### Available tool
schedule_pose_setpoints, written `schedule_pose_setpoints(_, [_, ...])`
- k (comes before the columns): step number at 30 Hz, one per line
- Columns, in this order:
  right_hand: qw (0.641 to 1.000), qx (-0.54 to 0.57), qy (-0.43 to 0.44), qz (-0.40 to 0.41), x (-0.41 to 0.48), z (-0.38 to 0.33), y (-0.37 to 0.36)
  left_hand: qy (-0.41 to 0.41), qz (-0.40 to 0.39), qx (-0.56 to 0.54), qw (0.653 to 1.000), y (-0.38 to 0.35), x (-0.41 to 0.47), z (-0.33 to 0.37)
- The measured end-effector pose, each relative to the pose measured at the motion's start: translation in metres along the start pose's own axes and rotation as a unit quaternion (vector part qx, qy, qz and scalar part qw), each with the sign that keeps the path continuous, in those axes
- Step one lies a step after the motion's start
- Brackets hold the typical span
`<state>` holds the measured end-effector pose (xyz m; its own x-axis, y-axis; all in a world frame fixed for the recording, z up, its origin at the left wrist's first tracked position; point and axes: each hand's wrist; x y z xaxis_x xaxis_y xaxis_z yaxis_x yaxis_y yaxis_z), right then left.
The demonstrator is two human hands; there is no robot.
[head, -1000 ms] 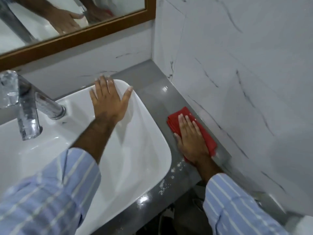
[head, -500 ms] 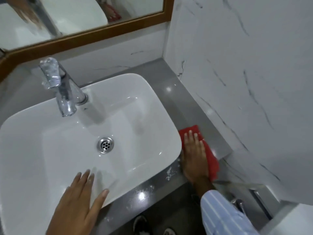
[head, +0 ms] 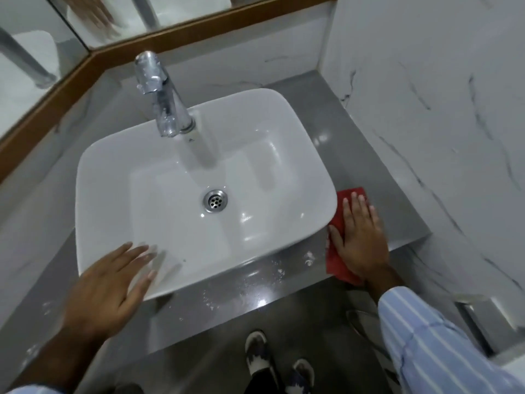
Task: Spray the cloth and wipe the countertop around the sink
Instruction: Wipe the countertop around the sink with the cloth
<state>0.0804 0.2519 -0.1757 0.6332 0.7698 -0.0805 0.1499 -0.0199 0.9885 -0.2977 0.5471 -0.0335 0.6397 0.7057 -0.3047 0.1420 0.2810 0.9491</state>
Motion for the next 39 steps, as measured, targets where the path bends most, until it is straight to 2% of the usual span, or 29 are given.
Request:
schedule_pose_setpoints(3, [0.999, 0.041, -0.011, 0.029, -0.026, -0.056, -0.012, -0.005, 0.023, 0.002, 1.000, -0.003, -0.001, 0.000])
schedule_pose_setpoints(5, [0.999, 0.047, 0.016, 0.008, -0.043, -0.088, -0.022, -0.006, 0.022, -0.005, 1.000, -0.003, -0.001, 0.000])
schedule_pose_setpoints(9, [0.995, 0.031, 0.096, -0.009, -0.052, -0.064, -0.022, -0.009, 0.035, -0.013, 0.999, -0.005, -0.002, -0.003])
schedule_pose_setpoints(10, [0.996, 0.029, 0.084, -0.005, -0.050, -0.050, -0.020, -0.010, 0.039, -0.012, 0.999, -0.005, -0.002, -0.004])
schedule_pose_setpoints(12, [0.999, 0.043, -0.025, 0.017, -0.047, -0.034, -0.017, -0.006, 0.048, -0.010, 0.999, -0.007, 0.001, -0.004])
schedule_pose_setpoints(14, [0.991, 0.050, -0.122, 0.033, -0.043, -0.051, -0.016, 0.001, 0.049, -0.010, 0.999, -0.009, 0.001, -0.004])
schedule_pose_setpoints(15, [0.988, 0.051, -0.139, 0.040, -0.044, -0.068, -0.015, 0.000, 0.053, -0.009, 0.999, -0.010, 0.002, -0.003])
schedule_pose_setpoints(19, [0.995, 0.054, -0.073, 0.046, -0.074, -0.170, -0.029, -0.007, 0.064, -0.006, 0.998, -0.009, 0.001, -0.005])
schedule_pose_setpoints(22, [0.997, 0.063, 0.042, 0.017, -0.101, -0.249, -0.045, -0.007, 0.069, -0.008, 0.998, -0.009, 0.000, -0.007])
schedule_pose_setpoints(25, [0.988, 0.070, 0.137, 0.014, -0.108, -0.257, -0.047, -0.011, 0.064, -0.003, 0.998, -0.011, 0.000, -0.011])
schedule_pose_setpoints(27, [0.991, 0.067, 0.097, 0.054, -0.107, -0.228, -0.045, -0.017, 0.059, -0.005, 0.998, -0.014, 0.000, -0.016])
schedule_pose_setpoints(30, [0.990, 0.049, -0.087, 0.097, -0.101, -0.186, -0.039, -0.014, 0.067, -0.017, 0.998, -0.019, 0.002, -0.018])
schedule_pose_setpoints(32, [0.974, 0.064, -0.190, 0.109, -0.091, -0.196, -0.037, -0.010, 0.080, -0.020, 0.997, -0.022, 0.004, -0.018])
schedule_pose_setpoints(34, [0.967, 0.070, -0.218, 0.114, -0.090, -0.240, -0.039, -0.011, 0.101, -0.022, 0.995, -0.026, 0.004, -0.021])
schedule_pose_setpoints(36, [0.980, 0.054, -0.160, 0.101, -0.104, -0.297, -0.045, -0.020, 0.116, -0.023, 0.993, -0.029, 0.006, -0.023])
schedule_pose_setpoints(39, [0.996, 0.067, 0.033, 0.052, -0.131, -0.381, -0.060, -0.032, 0.130, -0.025, 0.991, -0.027, 0.003, -0.024])
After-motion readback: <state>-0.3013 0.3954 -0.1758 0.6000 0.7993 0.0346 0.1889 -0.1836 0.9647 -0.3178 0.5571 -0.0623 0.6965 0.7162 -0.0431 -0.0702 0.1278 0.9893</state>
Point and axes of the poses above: each hand's wrist, its own x-axis towards the middle knuckle, its own y-axis out of the back of the hand, z = x × y, and after that the axes turned 8 degrees about y, right-handed
